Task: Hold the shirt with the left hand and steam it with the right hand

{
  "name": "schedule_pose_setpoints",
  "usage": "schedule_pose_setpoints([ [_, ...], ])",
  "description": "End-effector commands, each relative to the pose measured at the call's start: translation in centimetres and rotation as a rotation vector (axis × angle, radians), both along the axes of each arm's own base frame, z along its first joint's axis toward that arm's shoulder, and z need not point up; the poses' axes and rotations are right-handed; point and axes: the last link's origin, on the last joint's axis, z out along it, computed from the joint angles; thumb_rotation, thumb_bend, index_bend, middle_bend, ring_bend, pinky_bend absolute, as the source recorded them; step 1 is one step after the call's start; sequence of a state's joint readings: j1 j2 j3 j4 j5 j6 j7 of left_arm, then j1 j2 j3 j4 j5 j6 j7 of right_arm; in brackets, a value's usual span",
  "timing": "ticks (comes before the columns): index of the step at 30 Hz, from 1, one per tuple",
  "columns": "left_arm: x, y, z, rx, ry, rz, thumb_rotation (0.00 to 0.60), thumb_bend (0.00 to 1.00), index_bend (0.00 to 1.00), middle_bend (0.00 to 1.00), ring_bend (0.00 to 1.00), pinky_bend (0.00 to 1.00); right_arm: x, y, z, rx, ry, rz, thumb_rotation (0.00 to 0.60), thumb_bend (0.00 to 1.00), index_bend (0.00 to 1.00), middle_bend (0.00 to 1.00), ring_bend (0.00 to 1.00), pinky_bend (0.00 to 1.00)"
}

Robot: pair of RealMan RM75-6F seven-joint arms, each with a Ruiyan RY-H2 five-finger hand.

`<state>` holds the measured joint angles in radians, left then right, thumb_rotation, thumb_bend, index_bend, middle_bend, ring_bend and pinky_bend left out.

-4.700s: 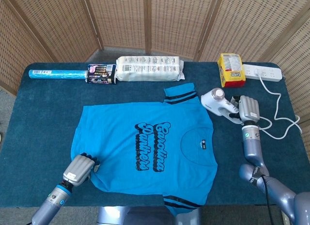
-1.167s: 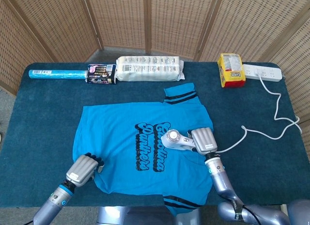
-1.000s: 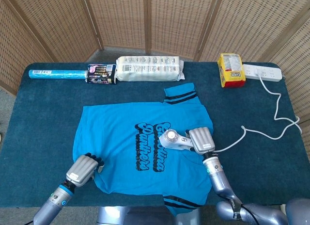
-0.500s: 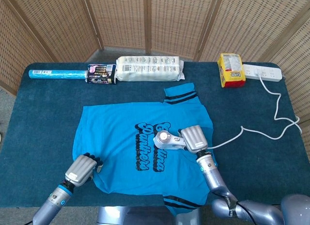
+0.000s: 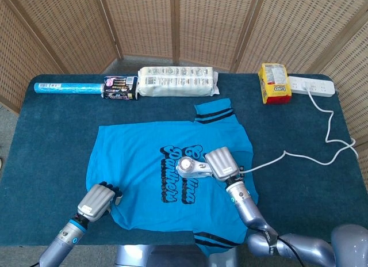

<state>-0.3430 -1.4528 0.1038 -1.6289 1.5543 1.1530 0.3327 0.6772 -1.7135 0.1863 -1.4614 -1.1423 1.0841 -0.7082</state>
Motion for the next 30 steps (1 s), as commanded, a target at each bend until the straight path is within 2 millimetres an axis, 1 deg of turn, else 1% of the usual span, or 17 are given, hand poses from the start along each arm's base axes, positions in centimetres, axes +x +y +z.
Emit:
schedule_pose_setpoints([
  [1,0.1,0.0,-0.1,-0.002,0.0,-0.002,0.6,0.43,0.64,0.61,0.51,0.43,-0.4,0.0,0.2,-0.001,0.008,-0.01,0.6,0.31,0.72,0.76,0.84,0.83],
  [15,0.5,0.1,-0.3,-0.003,-0.003,-0.014,0.6,0.43,0.64,0.61,0.51,0.43,-3.8,0.3,1.6,-0.016,0.064,-0.073,0.6,0.31,0.72,0.76,0.84,0.83],
  [18,0.6,0.1,-0.3,-0.004,-0.003,-0.017,0.6,0.43,0.64,0.61,0.51,0.43,-4.2,0.4,1.7,-0.014,0.068,-0.077,0.6,0.31,0.72,0.76,0.84,0.83],
  [20,0.7,0.1,-0.4,-0.005,-0.003,-0.018,0.6,0.43,0.64,0.61,0.51,0.43,-4.2,0.4,1.7,-0.011,0.071,-0.072,0.6,0.31,0.72,0.76,0.84,0.83],
  [22,0.7,0.1,-0.3,-0.001,-0.004,-0.015,0.6,0.43,0.64,0.61,0.51,0.43,-3.5,0.3,1.4,-0.001,0.071,-0.052,0.6,0.31,0.72,0.76,0.84,0.83],
  [30,0.4,0.1,-0.3,-0.003,-0.002,-0.011,0.6,0.43,0.64,0.61,0.51,0.43,-1.9,0.1,0.7,0.022,0.074,-0.015,0.6,0.31,0.72,0.76,0.84,0.83],
])
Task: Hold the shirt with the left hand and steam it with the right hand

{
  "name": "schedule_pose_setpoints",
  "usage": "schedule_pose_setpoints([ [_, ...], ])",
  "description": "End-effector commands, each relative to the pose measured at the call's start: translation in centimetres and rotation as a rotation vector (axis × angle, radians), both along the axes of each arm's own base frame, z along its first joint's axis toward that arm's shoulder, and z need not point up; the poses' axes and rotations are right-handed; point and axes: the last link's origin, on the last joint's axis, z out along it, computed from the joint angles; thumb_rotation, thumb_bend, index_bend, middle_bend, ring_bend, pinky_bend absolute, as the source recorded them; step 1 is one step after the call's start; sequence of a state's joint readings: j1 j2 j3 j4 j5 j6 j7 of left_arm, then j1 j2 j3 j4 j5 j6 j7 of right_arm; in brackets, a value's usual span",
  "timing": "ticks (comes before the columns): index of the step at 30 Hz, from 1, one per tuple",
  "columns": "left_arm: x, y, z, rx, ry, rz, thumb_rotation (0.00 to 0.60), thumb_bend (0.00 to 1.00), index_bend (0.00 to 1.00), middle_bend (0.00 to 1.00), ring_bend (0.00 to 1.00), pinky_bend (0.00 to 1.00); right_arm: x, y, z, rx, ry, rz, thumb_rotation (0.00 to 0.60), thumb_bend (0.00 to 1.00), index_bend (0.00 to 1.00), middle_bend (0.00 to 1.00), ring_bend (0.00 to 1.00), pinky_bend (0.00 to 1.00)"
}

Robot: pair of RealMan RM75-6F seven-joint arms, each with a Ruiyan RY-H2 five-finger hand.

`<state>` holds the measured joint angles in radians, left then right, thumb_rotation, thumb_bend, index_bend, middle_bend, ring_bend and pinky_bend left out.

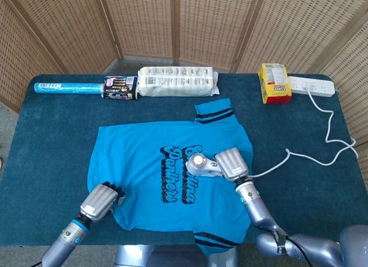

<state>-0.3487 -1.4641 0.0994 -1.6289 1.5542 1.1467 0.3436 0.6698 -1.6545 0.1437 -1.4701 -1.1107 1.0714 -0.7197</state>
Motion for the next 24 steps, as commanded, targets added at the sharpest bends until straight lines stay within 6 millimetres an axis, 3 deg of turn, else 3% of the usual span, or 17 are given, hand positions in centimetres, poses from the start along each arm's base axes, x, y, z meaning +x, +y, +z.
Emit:
schedule_pose_setpoints([
  [1,0.0,0.0,0.0,0.0,-0.002,0.0,0.6,0.43,0.64,0.61,0.51,0.43,0.7,0.1,-0.3,0.012,-0.001,0.016,0.6,0.31,0.72,0.76,0.84,0.83],
  [10,0.1,0.1,0.0,0.003,-0.007,-0.007,0.6,0.43,0.64,0.61,0.51,0.43,1.9,1.5,-0.7,0.063,-0.011,0.038,0.6,0.31,0.72,0.76,0.84,0.83],
  [24,0.2,0.0,-0.1,0.0,-0.011,-0.012,0.6,0.43,0.64,0.61,0.51,0.43,1.6,4.5,-0.3,0.12,-0.001,0.054,0.6,0.31,0.72,0.76,0.84,0.83],
])
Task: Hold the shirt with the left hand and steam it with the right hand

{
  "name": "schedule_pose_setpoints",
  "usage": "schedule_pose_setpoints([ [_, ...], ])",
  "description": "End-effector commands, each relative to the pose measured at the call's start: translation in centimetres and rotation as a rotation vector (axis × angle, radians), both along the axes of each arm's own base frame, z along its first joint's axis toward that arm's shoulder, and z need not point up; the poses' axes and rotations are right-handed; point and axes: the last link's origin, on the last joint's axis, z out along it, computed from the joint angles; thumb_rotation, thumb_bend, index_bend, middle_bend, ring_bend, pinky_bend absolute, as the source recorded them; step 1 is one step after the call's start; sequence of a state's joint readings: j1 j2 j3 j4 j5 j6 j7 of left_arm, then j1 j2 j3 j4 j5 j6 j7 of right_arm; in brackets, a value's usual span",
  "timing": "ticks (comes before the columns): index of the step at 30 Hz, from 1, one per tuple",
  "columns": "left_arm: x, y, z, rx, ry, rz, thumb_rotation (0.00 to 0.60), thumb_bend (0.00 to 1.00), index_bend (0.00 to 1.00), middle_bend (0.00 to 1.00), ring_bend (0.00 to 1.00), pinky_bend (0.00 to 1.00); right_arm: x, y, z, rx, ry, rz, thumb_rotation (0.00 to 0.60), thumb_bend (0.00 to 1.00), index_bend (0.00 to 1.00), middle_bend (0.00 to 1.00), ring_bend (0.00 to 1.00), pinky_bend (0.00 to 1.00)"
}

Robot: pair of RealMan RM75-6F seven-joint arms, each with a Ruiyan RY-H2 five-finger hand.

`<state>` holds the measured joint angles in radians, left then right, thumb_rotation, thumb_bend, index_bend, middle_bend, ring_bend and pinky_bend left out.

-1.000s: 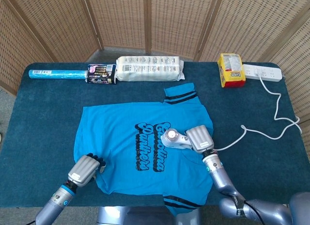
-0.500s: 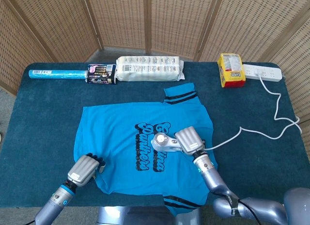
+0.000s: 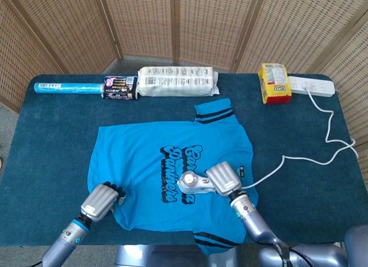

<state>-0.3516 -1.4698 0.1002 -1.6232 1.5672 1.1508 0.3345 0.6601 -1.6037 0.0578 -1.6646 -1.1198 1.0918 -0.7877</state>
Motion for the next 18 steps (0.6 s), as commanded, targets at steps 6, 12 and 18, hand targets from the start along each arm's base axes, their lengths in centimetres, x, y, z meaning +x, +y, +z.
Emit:
schedule_pose_setpoints([
  [6,0.0,0.0,0.0,0.003,-0.002,0.002,0.6,0.43,0.64,0.61,0.51,0.43,-0.2,-0.2,-0.4,-0.007,0.0,0.01,0.6,0.31,0.72,0.76,0.84,0.82],
  [12,-0.1,-0.1,0.1,0.002,0.003,0.007,0.6,0.43,0.64,0.61,0.52,0.43,-0.5,-1.3,-0.6,-0.035,0.001,0.0,0.6,0.31,0.72,0.76,0.84,0.82],
  [18,-0.2,0.0,0.0,0.001,0.005,0.013,0.6,0.43,0.64,0.61,0.51,0.43,-1.2,-3.0,-0.5,-0.071,0.006,-0.025,0.6,0.31,0.72,0.76,0.84,0.82],
])
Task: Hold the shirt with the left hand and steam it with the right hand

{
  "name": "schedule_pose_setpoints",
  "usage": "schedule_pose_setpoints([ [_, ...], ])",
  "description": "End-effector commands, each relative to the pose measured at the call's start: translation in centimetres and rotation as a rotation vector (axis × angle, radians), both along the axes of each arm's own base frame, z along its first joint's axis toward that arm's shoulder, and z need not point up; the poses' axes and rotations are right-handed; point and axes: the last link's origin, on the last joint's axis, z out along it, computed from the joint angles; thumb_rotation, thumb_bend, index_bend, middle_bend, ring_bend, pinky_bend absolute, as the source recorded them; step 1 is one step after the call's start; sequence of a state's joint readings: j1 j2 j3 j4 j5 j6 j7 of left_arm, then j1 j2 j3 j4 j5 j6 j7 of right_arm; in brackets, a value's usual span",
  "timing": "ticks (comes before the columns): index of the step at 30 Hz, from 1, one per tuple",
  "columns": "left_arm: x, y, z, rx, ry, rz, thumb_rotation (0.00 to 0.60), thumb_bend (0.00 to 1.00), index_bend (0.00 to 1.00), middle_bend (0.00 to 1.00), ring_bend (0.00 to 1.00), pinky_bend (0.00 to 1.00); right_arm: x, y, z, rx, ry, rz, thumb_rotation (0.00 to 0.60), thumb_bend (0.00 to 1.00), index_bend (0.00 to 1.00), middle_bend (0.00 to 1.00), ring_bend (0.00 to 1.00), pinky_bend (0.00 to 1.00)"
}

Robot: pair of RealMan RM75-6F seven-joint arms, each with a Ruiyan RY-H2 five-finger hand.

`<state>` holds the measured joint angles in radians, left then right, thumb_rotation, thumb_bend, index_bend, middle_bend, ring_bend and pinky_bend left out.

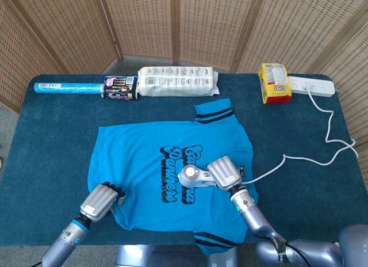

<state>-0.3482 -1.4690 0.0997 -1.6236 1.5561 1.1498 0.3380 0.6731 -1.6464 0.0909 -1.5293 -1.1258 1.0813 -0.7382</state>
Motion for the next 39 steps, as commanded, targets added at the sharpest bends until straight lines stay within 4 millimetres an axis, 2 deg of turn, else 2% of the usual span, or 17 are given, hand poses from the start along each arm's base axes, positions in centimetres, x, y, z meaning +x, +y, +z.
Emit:
schedule_pose_setpoints([
  [1,0.0,0.0,0.0,-0.001,0.001,0.001,0.6,0.43,0.64,0.61,0.51,0.43,-0.2,-0.8,-0.1,-0.015,-0.006,-0.016,0.6,0.31,0.72,0.76,0.84,0.82],
  [8,-0.1,0.0,0.0,0.0,0.004,0.006,0.6,0.43,0.64,0.61,0.51,0.43,-1.4,-2.6,0.0,-0.055,0.012,-0.045,0.6,0.31,0.72,0.76,0.83,0.81],
  [13,-0.2,-0.1,0.0,0.0,0.005,0.007,0.6,0.43,0.64,0.61,0.51,0.43,-2.1,-3.2,0.1,-0.067,0.022,-0.064,0.6,0.31,0.72,0.76,0.83,0.81],
  [22,0.1,0.0,-0.1,-0.001,0.0,0.001,0.6,0.43,0.64,0.61,0.51,0.43,-1.7,-2.0,0.3,-0.046,0.019,-0.023,0.6,0.31,0.72,0.75,0.83,0.81],
  [39,0.0,0.0,-0.2,-0.003,-0.005,0.001,0.6,0.43,0.64,0.61,0.51,0.43,0.5,0.8,0.6,0.023,0.052,0.085,0.6,0.31,0.72,0.75,0.83,0.81],
])
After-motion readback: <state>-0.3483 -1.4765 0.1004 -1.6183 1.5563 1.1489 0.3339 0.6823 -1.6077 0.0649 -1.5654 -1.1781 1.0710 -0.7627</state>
